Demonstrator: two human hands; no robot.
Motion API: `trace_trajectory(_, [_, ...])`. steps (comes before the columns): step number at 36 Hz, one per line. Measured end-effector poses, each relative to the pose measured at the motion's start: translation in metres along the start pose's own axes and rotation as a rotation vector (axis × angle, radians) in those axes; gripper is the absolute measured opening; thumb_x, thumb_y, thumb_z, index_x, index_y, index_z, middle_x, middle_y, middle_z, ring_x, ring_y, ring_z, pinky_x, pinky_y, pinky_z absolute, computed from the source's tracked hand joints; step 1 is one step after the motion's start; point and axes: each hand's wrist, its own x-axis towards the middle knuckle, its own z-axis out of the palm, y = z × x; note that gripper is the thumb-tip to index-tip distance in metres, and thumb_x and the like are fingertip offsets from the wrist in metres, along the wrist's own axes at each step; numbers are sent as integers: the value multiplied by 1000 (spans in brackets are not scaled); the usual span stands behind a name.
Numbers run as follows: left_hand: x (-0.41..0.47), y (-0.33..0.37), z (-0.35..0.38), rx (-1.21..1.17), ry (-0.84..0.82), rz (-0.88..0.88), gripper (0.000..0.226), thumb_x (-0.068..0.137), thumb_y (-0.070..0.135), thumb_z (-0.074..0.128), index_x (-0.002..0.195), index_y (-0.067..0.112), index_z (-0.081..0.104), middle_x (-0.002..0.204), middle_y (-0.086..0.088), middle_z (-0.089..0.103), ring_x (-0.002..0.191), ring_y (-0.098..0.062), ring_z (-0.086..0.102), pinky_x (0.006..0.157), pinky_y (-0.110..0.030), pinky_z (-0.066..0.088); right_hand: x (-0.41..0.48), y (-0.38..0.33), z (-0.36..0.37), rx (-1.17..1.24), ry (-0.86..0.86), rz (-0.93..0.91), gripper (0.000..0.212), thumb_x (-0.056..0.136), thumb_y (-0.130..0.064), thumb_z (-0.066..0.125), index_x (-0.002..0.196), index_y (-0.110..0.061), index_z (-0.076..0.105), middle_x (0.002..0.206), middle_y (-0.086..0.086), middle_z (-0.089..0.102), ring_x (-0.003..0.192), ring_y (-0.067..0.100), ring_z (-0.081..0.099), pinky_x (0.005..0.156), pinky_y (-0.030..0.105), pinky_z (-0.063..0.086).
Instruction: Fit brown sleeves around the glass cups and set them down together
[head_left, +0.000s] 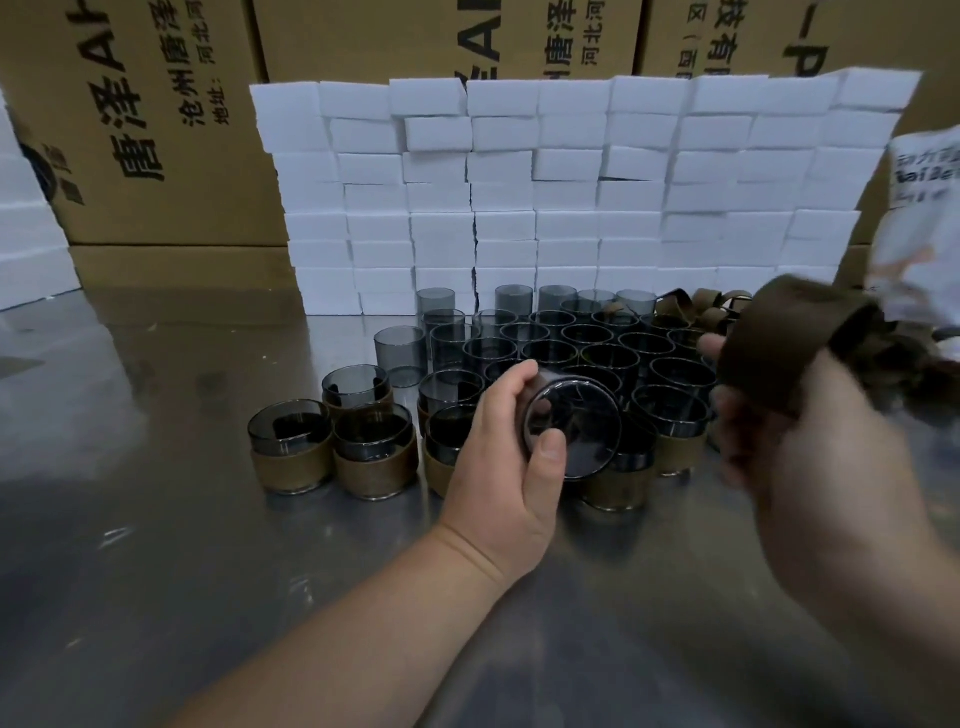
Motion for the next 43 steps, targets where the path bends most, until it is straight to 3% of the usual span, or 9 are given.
trace_trajectory(4, [0,0,1,25,43,34,46,87,68,26,120,37,28,117,8,48,107,10,45,91,-4,32,-14,23,7,-252,-42,-93,47,99,-18,38,65,-22,71,49,-9,60,41,-2,50,42,15,40])
trace_trajectory(10, [2,0,1,41,45,105,45,87,68,22,116,34,28,107,2,51,95,5,51,81,-2,34,-17,54,11,-237,-111,-79,36,99,-12,32,122,-11,61,95,-2,69,66,1,64,46,16,47])
trace_trajectory(15, [2,2,0,46,41,115,53,85,71,21,117,30,28,113,-23,52,97,-24,57,85,-15,41,-19,60,16,-164,-182,-32,35,100,-15,32,101,-9,66,77,6,72,65,20,63,53,27,52])
trace_trajectory(19, [3,3,0,32,34,132,53,86,70,21,118,28,29,114,-26,50,100,-26,56,89,-17,41,-23,60,16,-222,-232,-59,59,81,-32,38,121,7,56,118,27,61,113,38,56,101,48,44])
trace_trajectory(24, [2,7,0,17,-5,143,54,89,66,18,121,24,29,114,-26,48,98,-24,55,87,-18,41,-21,61,11,-269,-254,-111,68,74,-33,33,123,7,55,123,26,59,121,36,52,106,49,38])
trace_trajectory(30, [2,10,-1,17,-23,189,61,95,57,15,130,9,29,127,-17,36,114,10,38,97,-9,30,-22,61,17,-171,-251,-156,41,76,-27,36,93,-14,70,97,6,73,104,24,64,96,39,48])
trace_trajectory(35, [-2,15,-5,-36,-150,104,78,84,74,14,140,19,22,146,-6,17,125,-19,43,99,-39,43,-23,58,18,-170,-198,-185,33,76,-26,35,79,-23,68,85,-14,73,87,2,66,74,13,50])
trace_trajectory(39, [-1,18,-8,85,-149,145,85,82,77,10,141,17,19,149,-3,14,119,6,40,88,-27,45,-25,57,18,-198,-186,-222,30,77,-25,34,80,-25,64,76,-27,68,75,-13,60,63,1,41])
trace_trajectory(43, [-1,21,-7,183,-160,163,97,83,75,8,142,-1,24,145,-14,20,134,-16,30,108,-29,31,-25,61,17,-235,-171,-220,29,78,-28,34,80,-26,62,75,-27,67,74,-11,59,64,3,41])
